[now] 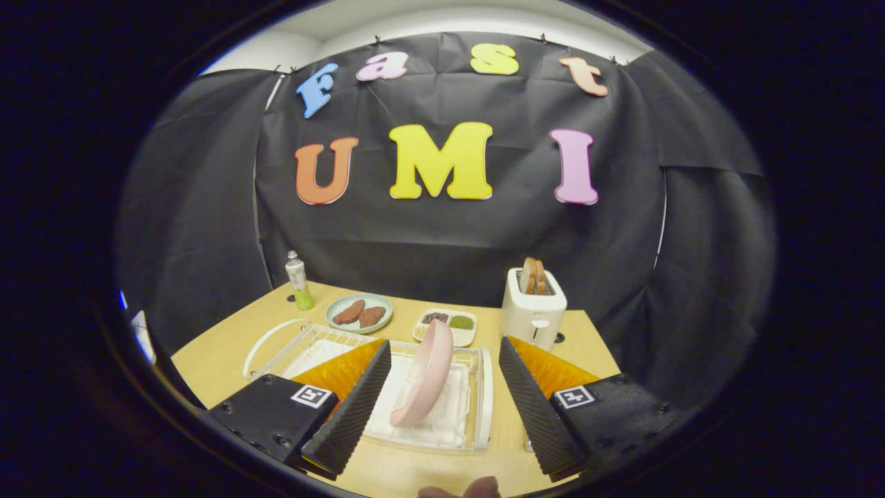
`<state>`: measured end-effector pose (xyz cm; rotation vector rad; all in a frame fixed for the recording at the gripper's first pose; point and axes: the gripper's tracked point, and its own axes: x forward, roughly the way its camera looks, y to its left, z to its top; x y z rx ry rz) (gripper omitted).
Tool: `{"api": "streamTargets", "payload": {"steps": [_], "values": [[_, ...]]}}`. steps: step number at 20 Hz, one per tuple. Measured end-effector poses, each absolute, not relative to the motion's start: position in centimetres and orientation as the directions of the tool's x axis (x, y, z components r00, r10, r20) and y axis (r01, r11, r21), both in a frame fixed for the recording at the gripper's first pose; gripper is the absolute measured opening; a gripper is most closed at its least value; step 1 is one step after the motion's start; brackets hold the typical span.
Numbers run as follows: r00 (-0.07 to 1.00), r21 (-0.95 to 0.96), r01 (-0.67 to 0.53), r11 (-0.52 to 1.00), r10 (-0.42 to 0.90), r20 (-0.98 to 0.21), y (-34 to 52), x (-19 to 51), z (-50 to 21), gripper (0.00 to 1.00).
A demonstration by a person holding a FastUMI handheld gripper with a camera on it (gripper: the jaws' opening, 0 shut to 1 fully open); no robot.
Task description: Take the plate from the dish rack, then take the spoon from the basket and place it into the plate.
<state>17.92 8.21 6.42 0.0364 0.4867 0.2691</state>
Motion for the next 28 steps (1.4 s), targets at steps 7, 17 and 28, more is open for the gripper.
{"api": "streamTargets", "payload": {"steps": [7,17,28], "values": [[0.704,0.121,-0.214,0.969,0.24,-0.669,9.7,22.6,3.2,1.0],[0.542,0.179,-0.108,0.978,0.209,-0.814,11.3,25.7,-2.0,0.8],[0.537,0.003,0.044,0.999,-0.022,-0.843,11.8,25.1,-0.8,0.35]]}}
